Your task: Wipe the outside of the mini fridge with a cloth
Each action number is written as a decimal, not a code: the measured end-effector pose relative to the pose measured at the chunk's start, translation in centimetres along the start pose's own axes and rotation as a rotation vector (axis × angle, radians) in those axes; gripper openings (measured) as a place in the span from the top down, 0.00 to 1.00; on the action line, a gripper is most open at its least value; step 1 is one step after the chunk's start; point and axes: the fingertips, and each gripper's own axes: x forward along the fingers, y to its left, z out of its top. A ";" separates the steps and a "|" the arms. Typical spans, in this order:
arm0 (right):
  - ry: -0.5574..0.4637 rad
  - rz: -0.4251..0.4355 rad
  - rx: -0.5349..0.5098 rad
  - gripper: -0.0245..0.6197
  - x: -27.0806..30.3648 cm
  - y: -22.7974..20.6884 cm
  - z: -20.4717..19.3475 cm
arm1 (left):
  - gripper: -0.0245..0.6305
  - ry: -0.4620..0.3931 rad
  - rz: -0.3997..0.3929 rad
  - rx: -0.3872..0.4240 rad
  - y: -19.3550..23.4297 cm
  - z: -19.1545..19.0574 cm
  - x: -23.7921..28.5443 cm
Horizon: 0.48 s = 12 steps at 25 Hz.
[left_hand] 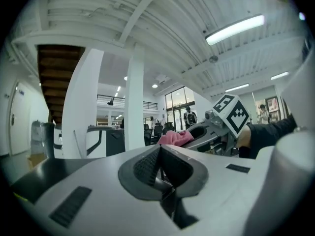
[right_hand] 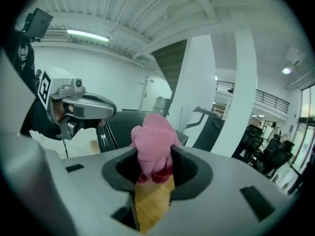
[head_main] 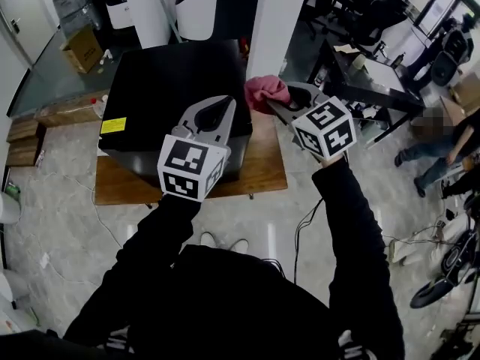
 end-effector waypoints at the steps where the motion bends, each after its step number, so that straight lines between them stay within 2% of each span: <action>1: -0.025 -0.030 0.012 0.73 -0.4 0.0 -0.4 | 0.95 -0.010 -0.013 0.018 -0.9 -0.1 0.0; 4: -0.095 -0.095 0.049 0.73 -1.3 0.3 -2.2 | 0.95 -0.030 -0.101 -0.032 -3.6 -1.0 0.1; 7: -0.150 -0.132 0.078 0.73 -1.8 0.9 -4.0 | 0.95 -0.045 -0.140 -0.044 -5.3 -2.3 0.1; 12: -0.180 -0.122 0.095 0.73 -1.6 1.5 -7.4 | 0.95 -0.067 -0.180 -0.084 -8.2 -5.4 0.1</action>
